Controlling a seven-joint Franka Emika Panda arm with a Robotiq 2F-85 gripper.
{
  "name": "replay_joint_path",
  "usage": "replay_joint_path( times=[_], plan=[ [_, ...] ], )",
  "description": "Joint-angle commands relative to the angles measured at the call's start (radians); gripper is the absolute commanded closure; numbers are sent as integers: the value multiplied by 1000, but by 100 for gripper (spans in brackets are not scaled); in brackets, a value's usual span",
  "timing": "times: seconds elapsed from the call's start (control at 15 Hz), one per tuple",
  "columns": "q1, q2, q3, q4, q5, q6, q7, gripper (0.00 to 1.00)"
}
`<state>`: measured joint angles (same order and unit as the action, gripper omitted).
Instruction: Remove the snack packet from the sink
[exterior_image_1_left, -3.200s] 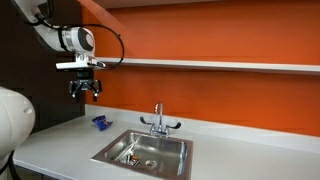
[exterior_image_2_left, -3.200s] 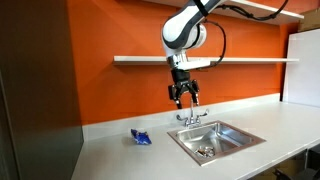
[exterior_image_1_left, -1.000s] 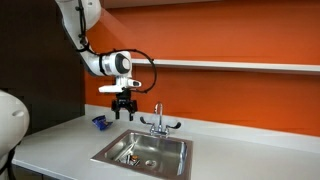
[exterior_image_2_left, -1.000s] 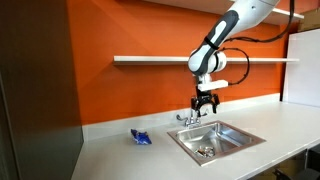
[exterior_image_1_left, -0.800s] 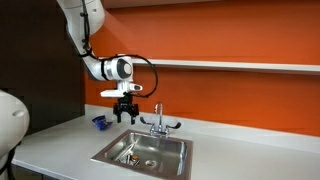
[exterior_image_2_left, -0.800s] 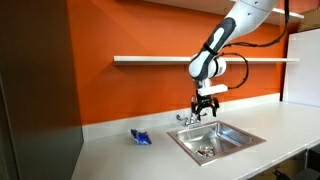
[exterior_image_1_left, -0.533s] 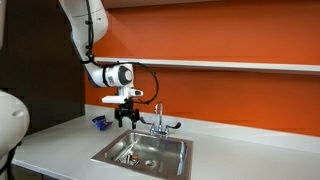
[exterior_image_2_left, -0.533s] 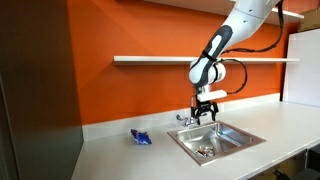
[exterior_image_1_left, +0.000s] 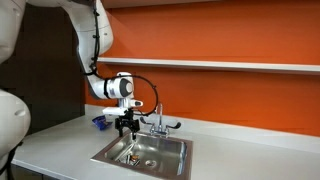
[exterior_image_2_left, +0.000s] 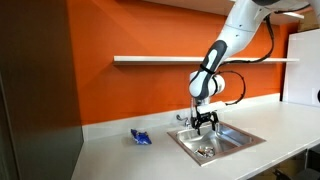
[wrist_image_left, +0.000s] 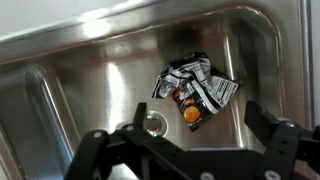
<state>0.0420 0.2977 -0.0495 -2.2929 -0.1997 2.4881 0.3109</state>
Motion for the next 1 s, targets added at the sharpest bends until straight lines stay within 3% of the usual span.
replay_joint_path(
  times=[0.0,0.93],
  plan=[
    [27,67,-25,31,-15,39,37,0],
    [59,291,-41,126,63,156,10,0]
  ],
)
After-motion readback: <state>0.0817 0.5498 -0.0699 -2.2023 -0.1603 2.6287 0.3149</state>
